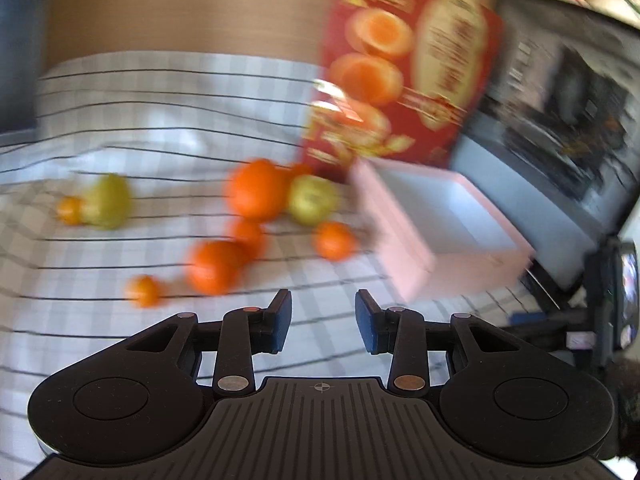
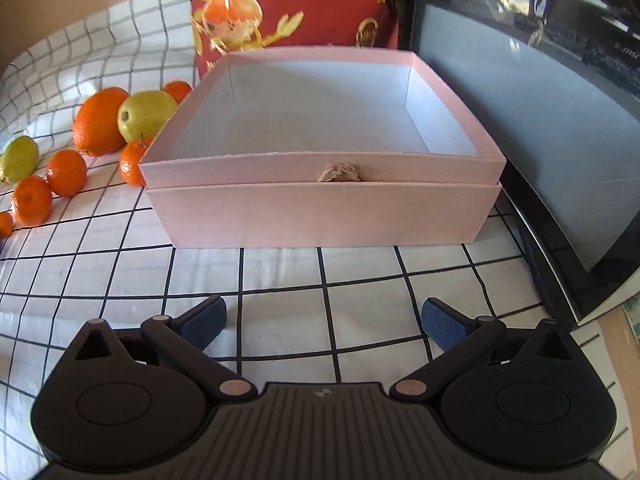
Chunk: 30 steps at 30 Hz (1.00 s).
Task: Organize fruits
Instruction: 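Grasp a tangerine with the right gripper while the left gripper approaches a small orange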
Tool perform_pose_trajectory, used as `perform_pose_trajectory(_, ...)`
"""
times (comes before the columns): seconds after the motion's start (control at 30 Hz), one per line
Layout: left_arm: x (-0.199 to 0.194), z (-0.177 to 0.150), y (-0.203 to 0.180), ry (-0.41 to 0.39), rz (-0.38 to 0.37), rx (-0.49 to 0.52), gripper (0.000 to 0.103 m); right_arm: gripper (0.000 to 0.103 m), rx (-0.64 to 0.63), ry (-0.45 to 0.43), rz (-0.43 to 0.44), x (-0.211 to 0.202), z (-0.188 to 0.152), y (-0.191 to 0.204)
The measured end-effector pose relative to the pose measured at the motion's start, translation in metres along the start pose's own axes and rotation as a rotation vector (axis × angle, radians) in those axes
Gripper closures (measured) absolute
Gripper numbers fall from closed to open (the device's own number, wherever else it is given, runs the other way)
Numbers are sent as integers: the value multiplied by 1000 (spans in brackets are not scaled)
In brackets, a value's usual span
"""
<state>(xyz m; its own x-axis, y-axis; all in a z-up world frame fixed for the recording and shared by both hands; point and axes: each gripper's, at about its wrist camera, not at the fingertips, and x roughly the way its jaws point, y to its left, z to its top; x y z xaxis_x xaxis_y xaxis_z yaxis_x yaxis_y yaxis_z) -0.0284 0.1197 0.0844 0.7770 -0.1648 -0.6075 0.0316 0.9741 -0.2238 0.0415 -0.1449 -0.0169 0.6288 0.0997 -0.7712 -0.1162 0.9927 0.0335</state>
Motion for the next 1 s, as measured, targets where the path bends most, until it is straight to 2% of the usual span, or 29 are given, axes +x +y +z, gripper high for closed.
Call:
perform_pose_trajectory(0.03, -8, 5, 15, 9, 22, -12, 63, 8, 6, 25, 4, -1, 4, 4)
perform_pose_trajectory(0.07, -12, 7, 26, 18, 39, -14, 63, 10, 5, 34, 20, -4, 6, 9)
perform_pose_trajectory(0.17, -22, 10, 65, 46, 113, -53, 65, 10, -73, -8, 134, -28, 8, 42)
perform_pose_trajectory(0.33, -44, 3, 123, 22, 162, -189, 65, 10, -210, -56, 328, -58, 2, 112)
perform_pose_trajectory(0.43, -54, -5, 142, -8, 212, -233, 65, 10, -248, -51, 421, -65, -1, 147)
perform_pose_trajectory(0.53, -57, -14, 161, 11, 251, -293, 65, 10, -347, -40, 474, -71, -7, 181)
perform_pose_trajectory(0.67, -63, -24, 170, 5, 260, -317, 65, 10, -439, 5, 565, -76, -15, 216)
perform_pose_trajectory(0.73, -64, -27, 173, 0, 255, -317, 65, 11, -494, 32, 574, -74, -23, 232)
perform_pose_trajectory(0.8, -62, -30, 173, 8, 250, -312, 65, 19, -546, 62, 554, -70, -30, 241)
perform_pose_trajectory(0.83, -61, -31, 173, 14, 249, -312, 65, 28, -565, 69, 545, -68, -33, 245)
perform_pose_trajectory(0.87, -59, -32, 171, 22, 248, -310, 65, 33, -576, 75, 546, -67, -34, 246)
perform_pose_trajectory(0.9, -56, -32, 171, 29, 243, -308, 65, 36, -580, 79, 556, -67, -34, 246)
perform_pose_trajectory(0.97, -50, -32, 168, 41, 229, -298, 65, 51, -582, 76, 579, -71, -33, 243)
perform_pose_trajectory(1.0, -46, -31, 166, 42, 219, -285, 65, 54, -581, 70, 587, -74, -33, 240)
